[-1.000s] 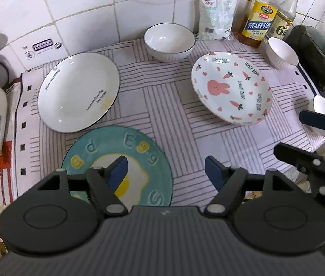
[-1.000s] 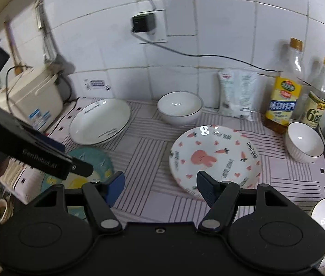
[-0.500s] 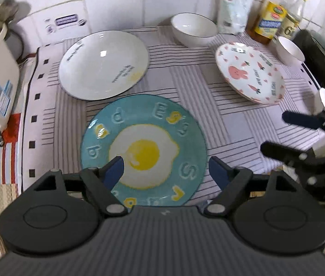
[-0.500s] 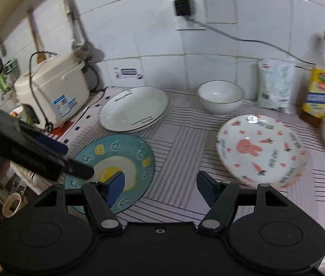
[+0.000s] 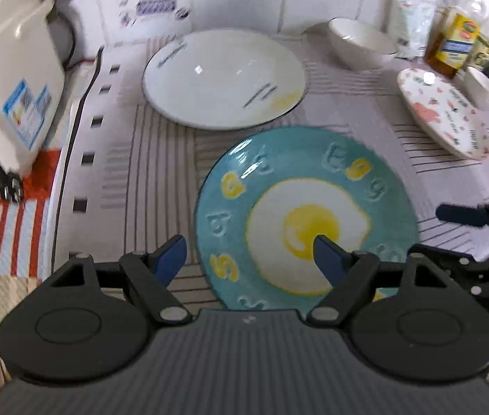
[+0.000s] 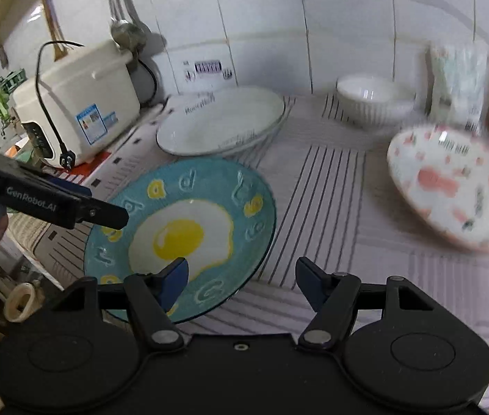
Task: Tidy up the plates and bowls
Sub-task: 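Move both tools to the blue egg plate and grip its rim, then lift the blue egg plate and carry it over the bunny plate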
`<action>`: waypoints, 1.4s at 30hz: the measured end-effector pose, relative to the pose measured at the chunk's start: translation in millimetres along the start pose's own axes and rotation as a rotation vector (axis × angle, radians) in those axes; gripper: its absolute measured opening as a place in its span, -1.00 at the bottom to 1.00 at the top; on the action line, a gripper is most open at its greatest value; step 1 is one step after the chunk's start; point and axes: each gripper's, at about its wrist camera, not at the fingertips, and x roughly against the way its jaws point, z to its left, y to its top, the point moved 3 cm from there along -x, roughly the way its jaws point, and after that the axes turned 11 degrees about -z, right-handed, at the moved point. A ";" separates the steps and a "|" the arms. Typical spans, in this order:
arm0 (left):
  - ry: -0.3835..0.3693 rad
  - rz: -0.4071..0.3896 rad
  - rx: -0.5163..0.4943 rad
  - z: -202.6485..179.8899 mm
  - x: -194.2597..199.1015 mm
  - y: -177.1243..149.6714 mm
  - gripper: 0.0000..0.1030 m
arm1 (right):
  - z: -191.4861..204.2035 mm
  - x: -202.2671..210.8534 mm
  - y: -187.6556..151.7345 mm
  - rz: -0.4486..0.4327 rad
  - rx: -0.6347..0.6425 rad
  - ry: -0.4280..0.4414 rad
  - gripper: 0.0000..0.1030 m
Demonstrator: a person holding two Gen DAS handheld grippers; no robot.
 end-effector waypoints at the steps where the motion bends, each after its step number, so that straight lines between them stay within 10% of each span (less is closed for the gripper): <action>1: 0.004 0.013 0.016 4.8 -4.8 -3.7 0.55 | -3.1 -4.2 -3.0 0.017 -0.032 -0.004 0.34; 10: -0.044 0.097 0.084 24.7 -34.6 -22.2 0.47 | -7.2 -14.8 -7.6 0.032 -0.126 -0.028 -0.15; 17: -0.025 0.116 0.144 29.7 -34.8 -10.6 -0.49 | -9.7 -26.4 -7.2 0.045 -0.211 -0.017 -0.69; 42: 0.035 0.185 0.221 10.9 -17.4 17.5 -0.48 | -30.0 -24.1 13.9 0.113 -0.346 0.078 -0.65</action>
